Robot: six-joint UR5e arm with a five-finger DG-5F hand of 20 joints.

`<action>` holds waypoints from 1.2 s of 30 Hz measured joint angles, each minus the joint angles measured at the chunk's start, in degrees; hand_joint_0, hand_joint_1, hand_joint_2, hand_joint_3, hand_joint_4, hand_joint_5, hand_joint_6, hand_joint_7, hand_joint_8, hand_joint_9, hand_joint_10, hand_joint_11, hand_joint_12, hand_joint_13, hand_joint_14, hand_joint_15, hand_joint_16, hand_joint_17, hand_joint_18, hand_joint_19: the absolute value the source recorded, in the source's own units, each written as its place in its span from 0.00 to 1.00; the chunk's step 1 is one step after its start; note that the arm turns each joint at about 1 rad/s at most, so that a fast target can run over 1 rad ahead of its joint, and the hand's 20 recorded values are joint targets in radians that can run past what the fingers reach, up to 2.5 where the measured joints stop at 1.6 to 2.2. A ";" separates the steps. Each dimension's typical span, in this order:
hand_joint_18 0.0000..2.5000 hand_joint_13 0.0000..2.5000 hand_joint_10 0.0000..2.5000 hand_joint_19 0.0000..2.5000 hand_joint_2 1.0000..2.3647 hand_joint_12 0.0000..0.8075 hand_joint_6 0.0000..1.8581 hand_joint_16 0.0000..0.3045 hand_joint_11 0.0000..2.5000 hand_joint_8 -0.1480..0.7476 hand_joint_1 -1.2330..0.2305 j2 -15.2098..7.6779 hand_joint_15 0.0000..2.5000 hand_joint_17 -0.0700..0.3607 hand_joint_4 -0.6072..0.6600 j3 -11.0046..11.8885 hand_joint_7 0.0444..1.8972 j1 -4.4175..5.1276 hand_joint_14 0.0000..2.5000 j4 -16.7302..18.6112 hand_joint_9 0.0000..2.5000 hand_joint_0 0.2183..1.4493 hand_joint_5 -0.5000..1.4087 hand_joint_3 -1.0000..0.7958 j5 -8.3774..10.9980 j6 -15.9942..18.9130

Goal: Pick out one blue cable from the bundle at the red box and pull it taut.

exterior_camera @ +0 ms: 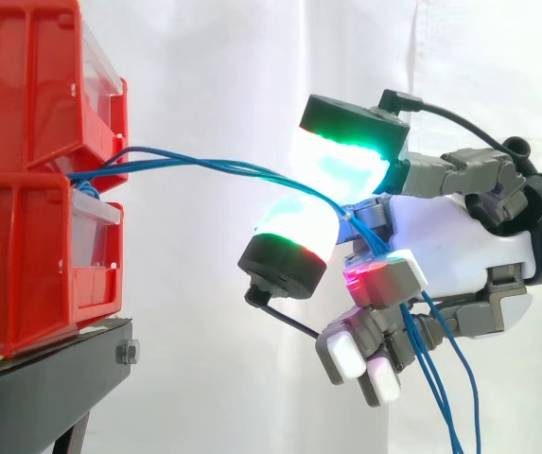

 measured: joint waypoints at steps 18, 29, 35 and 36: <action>0.35 0.35 0.01 0.21 0.01 0.46 0.45 0.17 0.29 0.53 0.39 0.00 0.17 0.43 0.52 0.49 0.56 0.06 0.01 -0.29 0.51 0.31 0.20 0.38 0.03 0.01; 0.35 0.36 0.01 0.21 0.01 0.47 0.48 0.17 0.29 0.54 0.33 0.00 0.18 0.43 0.54 0.61 0.53 0.15 0.01 -0.87 0.50 0.31 0.20 0.41 0.18 0.01; 0.36 0.36 0.01 0.21 0.00 0.47 0.46 0.17 0.29 0.53 0.44 0.00 0.18 0.43 0.55 0.64 0.50 0.25 0.01 -0.96 0.51 0.28 0.20 0.29 0.26 0.01; 0.36 0.36 0.01 0.21 0.00 0.47 0.46 0.17 0.29 0.54 0.45 0.00 0.18 0.43 0.54 0.64 0.51 0.28 0.01 -0.98 0.51 0.28 0.20 0.28 0.26 0.02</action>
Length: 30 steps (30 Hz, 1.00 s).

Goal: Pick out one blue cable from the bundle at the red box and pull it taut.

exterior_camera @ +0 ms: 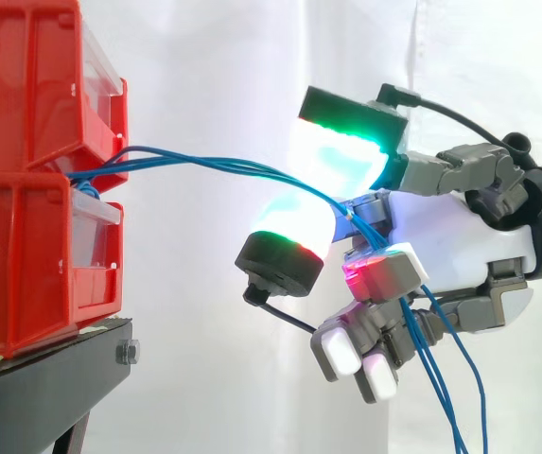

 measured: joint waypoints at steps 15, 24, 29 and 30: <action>0.36 0.36 0.01 0.21 0.01 0.46 0.47 0.17 0.30 0.55 0.36 -0.01 0.18 0.43 0.52 0.00 0.55 0.21 0.01 -0.30 0.51 0.32 0.20 0.40 0.32 0.00; 0.37 0.37 0.01 0.20 0.01 0.46 0.49 0.17 0.31 0.54 0.25 -0.01 0.18 0.43 0.49 0.00 0.57 0.20 0.01 -0.62 0.50 0.35 0.19 0.43 0.29 0.00; 0.38 0.37 0.01 0.19 0.01 0.46 0.49 0.17 0.31 0.53 0.24 -0.01 0.17 0.42 0.46 0.00 0.56 0.20 0.01 -0.81 0.50 0.39 0.19 0.37 0.28 0.00; 0.38 0.37 0.01 0.19 0.01 0.46 0.49 0.16 0.31 0.53 0.24 -0.01 0.17 0.42 0.45 0.00 0.55 0.20 0.01 -0.83 0.50 0.40 0.19 0.36 0.27 0.00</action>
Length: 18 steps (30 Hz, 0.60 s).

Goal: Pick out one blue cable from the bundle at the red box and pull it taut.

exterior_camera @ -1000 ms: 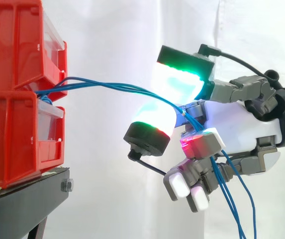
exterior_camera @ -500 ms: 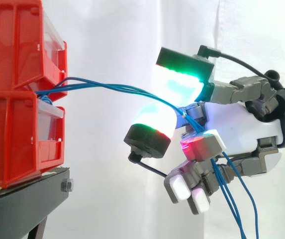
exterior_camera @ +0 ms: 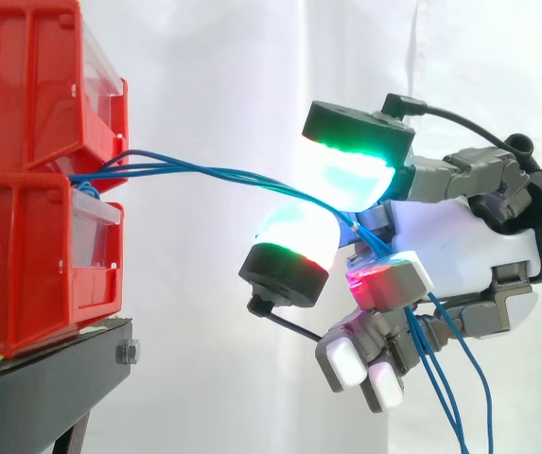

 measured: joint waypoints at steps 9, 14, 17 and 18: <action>0.39 0.39 0.01 0.18 0.00 0.45 0.50 0.16 0.30 0.53 0.25 0.00 0.17 0.42 0.41 0.00 0.54 0.01 0.01 -0.04 0.50 0.42 0.19 0.28 0.06 0.00; 0.40 0.39 0.01 0.18 0.00 0.45 0.50 0.16 0.30 0.52 0.24 0.00 0.17 0.42 0.40 0.00 0.55 0.02 0.01 -0.02 0.50 0.43 0.19 0.28 0.06 0.00; 0.40 0.39 0.01 0.18 0.00 0.44 0.50 0.16 0.30 0.52 0.24 0.00 0.17 0.41 0.38 0.00 0.55 0.03 0.01 -0.02 0.49 0.43 0.19 0.28 0.07 0.00; 0.40 0.40 0.01 0.18 0.00 0.45 0.50 0.16 0.30 0.52 0.23 0.00 0.17 0.41 0.38 0.00 0.57 0.03 0.01 -0.03 0.49 0.44 0.19 0.28 0.07 0.00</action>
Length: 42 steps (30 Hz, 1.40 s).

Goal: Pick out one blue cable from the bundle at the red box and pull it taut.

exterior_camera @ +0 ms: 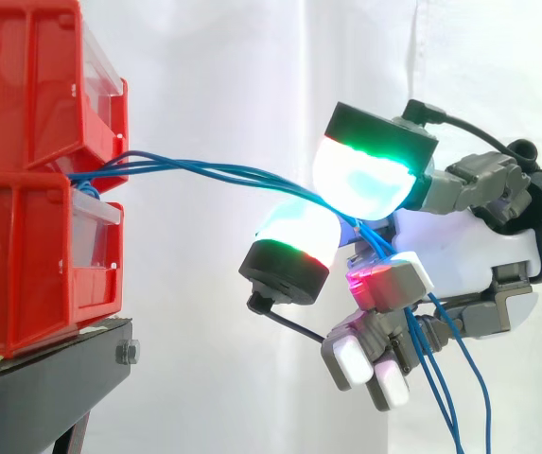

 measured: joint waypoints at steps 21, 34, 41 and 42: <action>0.40 0.39 0.01 0.20 0.00 0.47 0.48 0.17 0.30 0.53 0.38 -0.01 0.18 0.43 0.53 -0.01 0.47 0.01 0.01 -0.01 0.49 0.28 0.18 0.28 -0.06 0.00; 0.40 0.39 0.01 0.20 0.01 0.46 0.49 0.17 0.31 0.53 0.31 0.00 0.18 0.43 0.47 0.00 0.51 0.00 0.01 -0.01 0.48 0.37 0.18 0.36 -0.07 0.00; 0.40 0.39 0.01 0.19 0.00 0.45 0.50 0.16 0.30 0.52 0.26 0.01 0.18 0.42 0.40 0.00 0.52 0.01 0.01 -0.01 0.47 0.44 0.18 0.28 -0.08 0.00; 0.40 0.39 0.01 0.19 0.00 0.45 0.51 0.16 0.31 0.52 0.26 0.01 0.18 0.42 0.40 0.00 0.51 0.01 0.01 -0.01 0.47 0.44 0.18 0.28 -0.08 0.00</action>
